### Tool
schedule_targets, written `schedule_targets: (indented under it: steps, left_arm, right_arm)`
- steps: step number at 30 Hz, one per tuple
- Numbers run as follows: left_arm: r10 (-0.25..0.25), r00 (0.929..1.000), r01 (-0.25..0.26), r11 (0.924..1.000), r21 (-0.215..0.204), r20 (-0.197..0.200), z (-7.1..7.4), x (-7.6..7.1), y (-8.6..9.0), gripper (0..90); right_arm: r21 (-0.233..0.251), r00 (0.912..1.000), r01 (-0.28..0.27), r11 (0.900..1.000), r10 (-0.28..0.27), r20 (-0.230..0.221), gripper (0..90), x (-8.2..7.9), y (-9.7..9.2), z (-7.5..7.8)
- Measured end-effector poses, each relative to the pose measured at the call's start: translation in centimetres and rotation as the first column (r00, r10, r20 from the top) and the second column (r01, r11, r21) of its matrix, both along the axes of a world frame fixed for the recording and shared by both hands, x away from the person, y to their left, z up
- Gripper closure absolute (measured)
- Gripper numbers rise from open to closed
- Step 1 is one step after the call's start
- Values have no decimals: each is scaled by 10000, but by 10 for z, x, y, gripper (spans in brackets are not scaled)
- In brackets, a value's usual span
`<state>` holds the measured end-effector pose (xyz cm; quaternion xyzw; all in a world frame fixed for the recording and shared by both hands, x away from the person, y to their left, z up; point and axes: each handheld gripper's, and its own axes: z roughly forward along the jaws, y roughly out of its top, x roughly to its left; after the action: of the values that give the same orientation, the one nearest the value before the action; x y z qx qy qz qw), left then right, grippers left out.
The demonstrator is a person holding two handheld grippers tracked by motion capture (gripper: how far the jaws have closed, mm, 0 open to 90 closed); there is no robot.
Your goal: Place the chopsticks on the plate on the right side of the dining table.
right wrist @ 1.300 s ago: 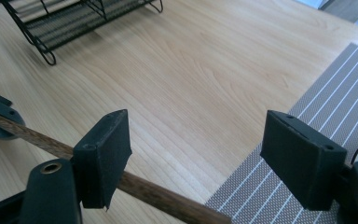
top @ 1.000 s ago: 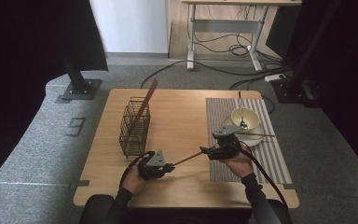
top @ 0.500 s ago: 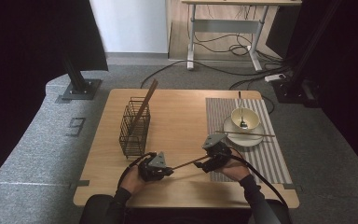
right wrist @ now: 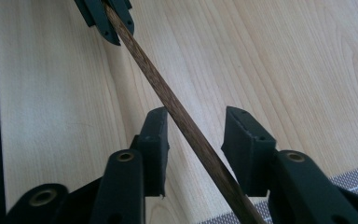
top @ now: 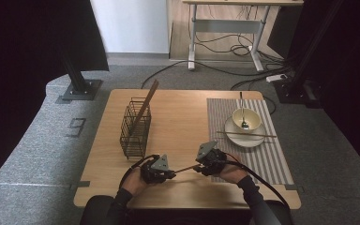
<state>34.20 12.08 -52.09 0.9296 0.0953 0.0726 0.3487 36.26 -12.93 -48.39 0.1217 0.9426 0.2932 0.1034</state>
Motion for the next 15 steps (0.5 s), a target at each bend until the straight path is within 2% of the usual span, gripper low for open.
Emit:
schedule_targets:
  steps: [5,9,15]
  left_arm:
    - [-110,9999,110,9999,-7,104,0,0,0,839]
    - [41,9993,-42,10000,50,383,0,-1,0,817]
    - [566,9936,-571,9984,17,981,2,-2,-1,683]
  right_arm:
    - [-165,9998,-211,9996,211,-50,660,-2,0,1]
    - [-193,9990,-263,9995,256,-355,693,-2,0,1]
    - [-79,9958,-535,9985,527,-748,770,-3,-1,2]
